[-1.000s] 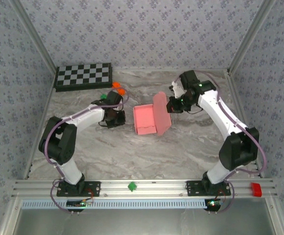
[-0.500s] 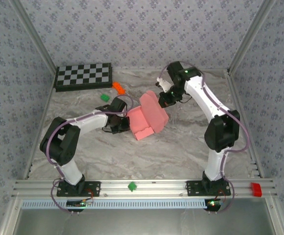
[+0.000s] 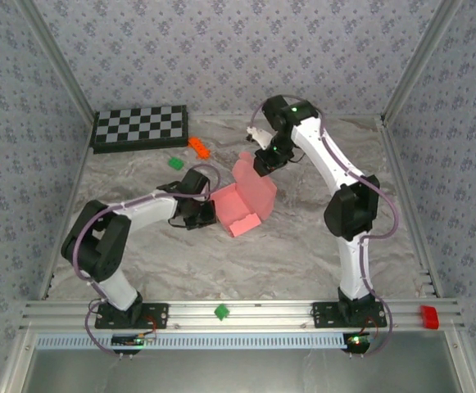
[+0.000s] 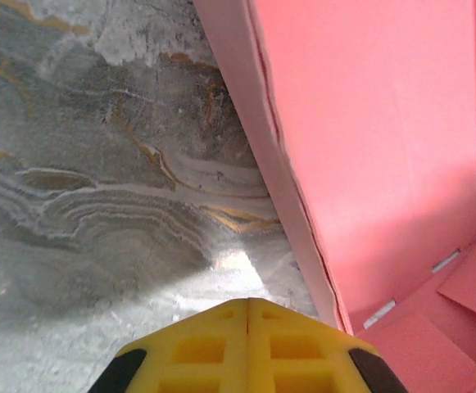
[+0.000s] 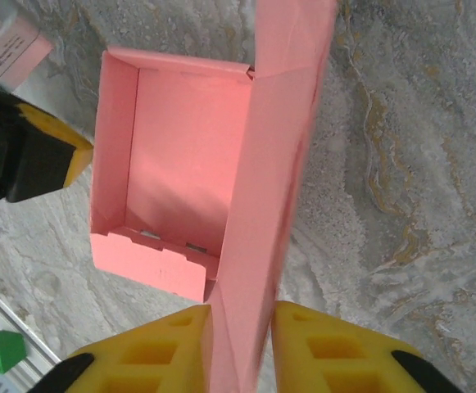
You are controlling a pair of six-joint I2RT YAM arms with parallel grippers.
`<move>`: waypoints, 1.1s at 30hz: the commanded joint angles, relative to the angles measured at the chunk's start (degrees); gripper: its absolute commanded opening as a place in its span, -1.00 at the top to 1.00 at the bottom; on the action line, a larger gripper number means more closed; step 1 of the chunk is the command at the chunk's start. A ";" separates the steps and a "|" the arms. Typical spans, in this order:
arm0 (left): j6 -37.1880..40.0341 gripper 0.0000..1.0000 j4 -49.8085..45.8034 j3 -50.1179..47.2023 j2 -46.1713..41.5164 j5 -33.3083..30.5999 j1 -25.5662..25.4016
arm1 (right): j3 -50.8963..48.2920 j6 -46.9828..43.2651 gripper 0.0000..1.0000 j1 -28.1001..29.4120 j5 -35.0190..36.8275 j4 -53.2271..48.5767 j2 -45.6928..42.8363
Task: Fold the paper box
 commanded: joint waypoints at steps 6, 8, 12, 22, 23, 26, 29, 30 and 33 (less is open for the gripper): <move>3.11 0.52 -6.26 2.47 -8.00 -6.08 0.62 | 4.76 3.62 0.04 -0.96 2.90 -0.36 -2.25; 4.64 0.43 -7.59 4.00 -8.00 -7.17 2.14 | 3.28 4.98 0.01 -1.43 4.15 1.31 -4.74; 7.28 0.41 -9.18 8.06 -5.30 -7.01 5.62 | -5.10 8.15 -0.02 -1.94 7.66 6.66 -12.55; 13.92 0.66 -11.73 23.10 9.92 -5.35 9.96 | -43.54 21.08 -0.01 -2.40 13.40 25.83 -43.15; 14.62 0.72 -12.19 24.75 11.67 -5.19 10.12 | -46.92 22.58 0.01 -2.24 13.84 26.45 -45.82; 16.39 0.81 -13.91 29.01 16.45 -4.35 10.52 | -56.44 26.00 0.02 -0.35 14.60 28.56 -53.03; 17.48 0.90 -14.85 31.78 20.26 -2.77 10.82 | -65.96 29.70 0.03 2.09 16.86 31.52 -58.32; 17.75 0.91 -15.26 32.51 21.18 -2.31 10.83 | -68.17 30.90 0.04 2.86 17.49 32.45 -59.17; 18.24 0.99 -15.92 33.27 23.12 -0.72 10.83 | -75.31 35.87 0.12 5.15 19.25 36.15 -59.71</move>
